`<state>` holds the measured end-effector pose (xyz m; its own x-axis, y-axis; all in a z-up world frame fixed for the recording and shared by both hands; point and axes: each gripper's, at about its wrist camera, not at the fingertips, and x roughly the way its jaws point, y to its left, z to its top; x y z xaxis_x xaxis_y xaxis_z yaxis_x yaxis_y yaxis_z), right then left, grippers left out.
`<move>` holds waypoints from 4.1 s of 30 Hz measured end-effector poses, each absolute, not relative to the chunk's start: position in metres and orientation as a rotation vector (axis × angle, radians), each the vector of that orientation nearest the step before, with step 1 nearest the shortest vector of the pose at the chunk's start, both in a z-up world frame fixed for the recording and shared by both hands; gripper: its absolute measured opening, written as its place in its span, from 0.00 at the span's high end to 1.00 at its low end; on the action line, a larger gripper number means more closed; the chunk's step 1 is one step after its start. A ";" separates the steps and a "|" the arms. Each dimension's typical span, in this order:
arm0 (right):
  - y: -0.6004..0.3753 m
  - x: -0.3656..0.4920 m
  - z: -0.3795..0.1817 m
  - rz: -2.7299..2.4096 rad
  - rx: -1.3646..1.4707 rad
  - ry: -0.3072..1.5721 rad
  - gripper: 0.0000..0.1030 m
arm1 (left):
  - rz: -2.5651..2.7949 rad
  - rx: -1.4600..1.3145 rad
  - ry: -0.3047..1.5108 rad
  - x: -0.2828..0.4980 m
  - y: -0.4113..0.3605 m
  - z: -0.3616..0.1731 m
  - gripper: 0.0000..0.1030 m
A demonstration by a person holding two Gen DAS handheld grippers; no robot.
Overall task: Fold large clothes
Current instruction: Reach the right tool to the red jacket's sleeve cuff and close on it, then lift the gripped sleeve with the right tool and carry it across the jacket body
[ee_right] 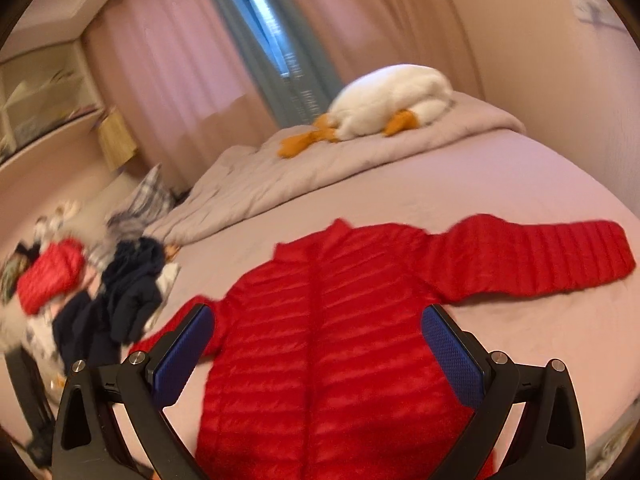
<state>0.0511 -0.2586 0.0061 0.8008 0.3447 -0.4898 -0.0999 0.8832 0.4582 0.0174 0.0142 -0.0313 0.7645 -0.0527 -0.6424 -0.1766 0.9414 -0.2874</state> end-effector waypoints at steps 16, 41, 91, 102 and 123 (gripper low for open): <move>-0.399 0.101 -0.047 -0.236 0.617 0.664 0.01 | 0.051 -0.487 0.920 0.056 -0.004 -0.101 0.02; -0.542 0.143 -0.165 -0.631 0.896 0.781 0.42 | 0.015 -0.434 1.013 0.092 -0.026 -0.134 0.08; -0.294 0.097 0.081 -0.035 0.181 0.341 0.90 | 0.108 -0.514 0.589 0.034 0.047 0.008 0.07; -0.250 0.097 0.075 0.134 0.123 0.380 0.90 | 0.063 -0.526 0.616 0.034 0.040 0.006 0.07; -0.180 0.088 0.047 0.377 0.040 0.529 0.90 | 0.073 -0.510 0.643 0.032 0.046 0.000 0.07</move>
